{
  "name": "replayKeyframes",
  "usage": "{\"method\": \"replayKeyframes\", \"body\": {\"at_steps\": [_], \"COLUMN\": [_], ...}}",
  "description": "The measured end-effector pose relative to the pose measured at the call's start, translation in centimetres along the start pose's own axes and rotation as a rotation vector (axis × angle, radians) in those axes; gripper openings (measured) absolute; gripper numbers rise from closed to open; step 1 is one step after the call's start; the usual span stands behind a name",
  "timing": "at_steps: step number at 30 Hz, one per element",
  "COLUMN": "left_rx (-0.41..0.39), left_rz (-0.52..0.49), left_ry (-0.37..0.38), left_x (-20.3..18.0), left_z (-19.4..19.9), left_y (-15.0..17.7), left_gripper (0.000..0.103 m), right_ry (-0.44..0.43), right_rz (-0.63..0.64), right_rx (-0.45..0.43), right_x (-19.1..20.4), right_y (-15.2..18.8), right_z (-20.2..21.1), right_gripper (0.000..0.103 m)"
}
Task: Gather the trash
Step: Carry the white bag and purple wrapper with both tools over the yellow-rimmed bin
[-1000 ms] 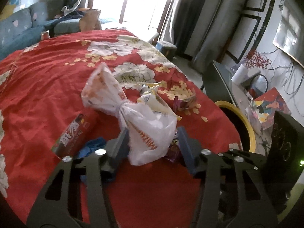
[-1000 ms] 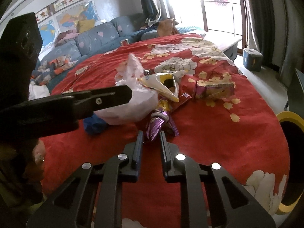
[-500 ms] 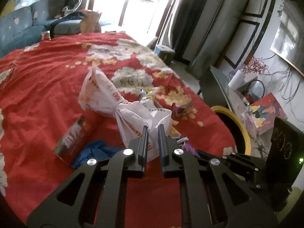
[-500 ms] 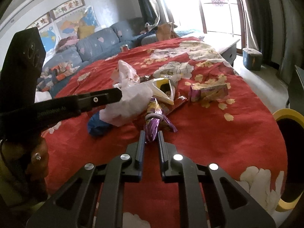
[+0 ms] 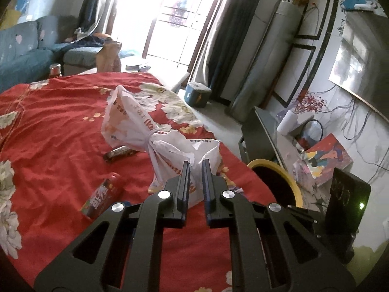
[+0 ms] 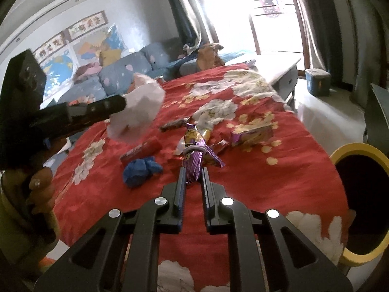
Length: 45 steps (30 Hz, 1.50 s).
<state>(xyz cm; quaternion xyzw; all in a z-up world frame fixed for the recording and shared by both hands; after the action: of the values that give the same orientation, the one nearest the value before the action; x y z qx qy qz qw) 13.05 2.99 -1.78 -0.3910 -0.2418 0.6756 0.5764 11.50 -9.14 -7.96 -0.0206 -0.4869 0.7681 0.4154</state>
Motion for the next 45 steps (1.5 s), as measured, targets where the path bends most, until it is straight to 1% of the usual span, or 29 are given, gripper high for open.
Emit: {"method": "replayKeyframes", "body": {"at_steps": [19,34,45], "left_rx": [0.014,0.042,0.065], "left_rz": [-0.074,-0.163,-0.213], "left_ry": [0.057,0.102,0.144], "left_x": [-4.9,-9.9,-13.8], "left_z": [-0.9,-2.7,-4.3], "left_y": [1.0,1.9,2.5], "left_gripper": [0.006,0.006,0.006], "right_ry": [0.117,0.175,0.241], "right_rz": [-0.099,-0.176,-0.229], "right_rx": [-0.112,-0.176,-0.222], "right_x": [-6.0,-10.1,-13.5], "right_y": [-1.9,-2.3,-2.3], "right_z": [4.3,6.8,8.6], "right_gripper": [0.012,0.012,0.012]}}
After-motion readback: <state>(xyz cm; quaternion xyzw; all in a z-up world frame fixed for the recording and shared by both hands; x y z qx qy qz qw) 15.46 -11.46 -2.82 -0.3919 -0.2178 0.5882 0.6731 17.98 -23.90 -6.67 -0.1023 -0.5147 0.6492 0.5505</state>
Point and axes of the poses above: each gripper's, at about its wrist camera, not at the fingertips, and z roughly against the way its jaws point, x to its left, y to its underside, the point moved 6 cm from there along -z, roughly the way its jaws point, and after that the axes turned 7 degrees about -y, right-handed, at the moved point
